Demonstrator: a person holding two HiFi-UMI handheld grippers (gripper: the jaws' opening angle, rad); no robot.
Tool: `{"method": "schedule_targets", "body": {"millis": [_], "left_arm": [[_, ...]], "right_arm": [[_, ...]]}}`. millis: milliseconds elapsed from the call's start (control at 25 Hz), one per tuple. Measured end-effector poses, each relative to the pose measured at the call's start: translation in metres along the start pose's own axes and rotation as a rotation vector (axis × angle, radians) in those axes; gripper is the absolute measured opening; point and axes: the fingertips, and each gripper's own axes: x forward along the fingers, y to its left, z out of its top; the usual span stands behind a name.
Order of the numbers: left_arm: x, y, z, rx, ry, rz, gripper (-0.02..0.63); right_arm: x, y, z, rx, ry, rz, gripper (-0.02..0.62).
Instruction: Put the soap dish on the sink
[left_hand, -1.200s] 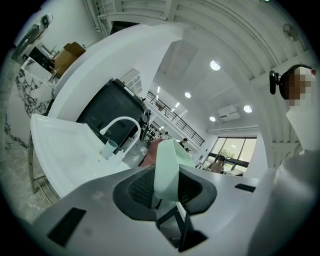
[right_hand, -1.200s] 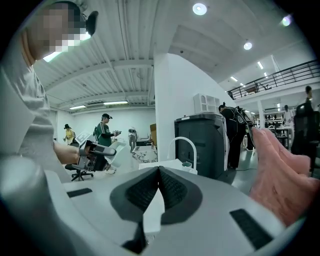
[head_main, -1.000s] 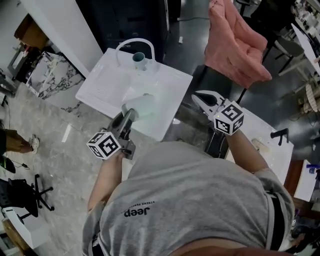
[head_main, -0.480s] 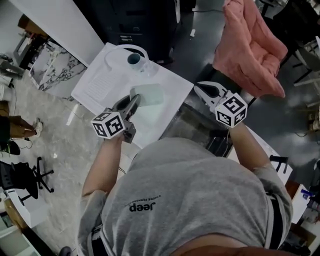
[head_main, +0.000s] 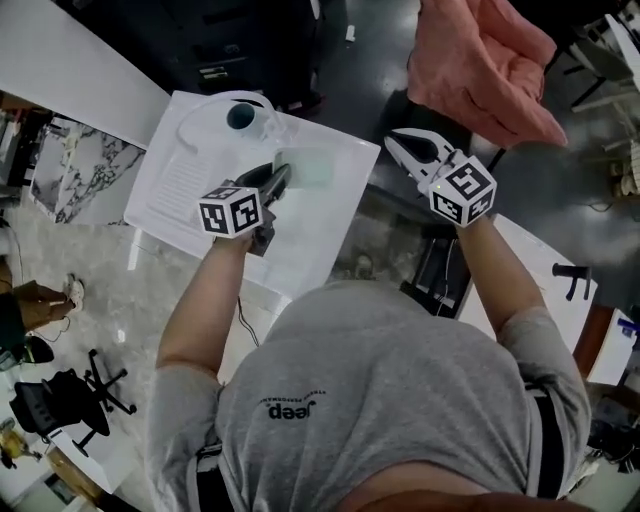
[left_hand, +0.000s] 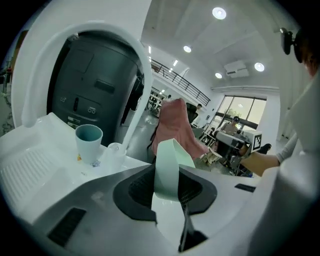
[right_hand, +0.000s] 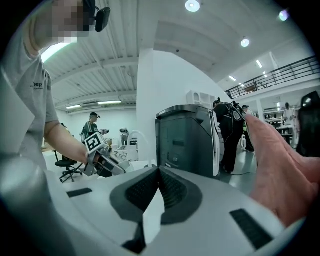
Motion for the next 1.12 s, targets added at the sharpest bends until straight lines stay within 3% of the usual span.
{"method": "schedule_targets", "body": {"millis": [280,640,1120], "left_arm": [[0.06,0.026,-0.027,-0.049,0.111,-0.009,0.086],[0.127,0.059,-0.062,0.012,0.264,0.035,0.086],[0.165,0.078,-0.078,0.017,0.309,0.038,0.115]], "right_arm": [[0.011,-0.022,-0.029,0.02,0.016,-0.053,0.054],[0.013,-0.039,-0.079,0.094,0.054,-0.051,0.054],[0.013,-0.047,-0.105,0.135,0.083,-0.047,0.054]]}}
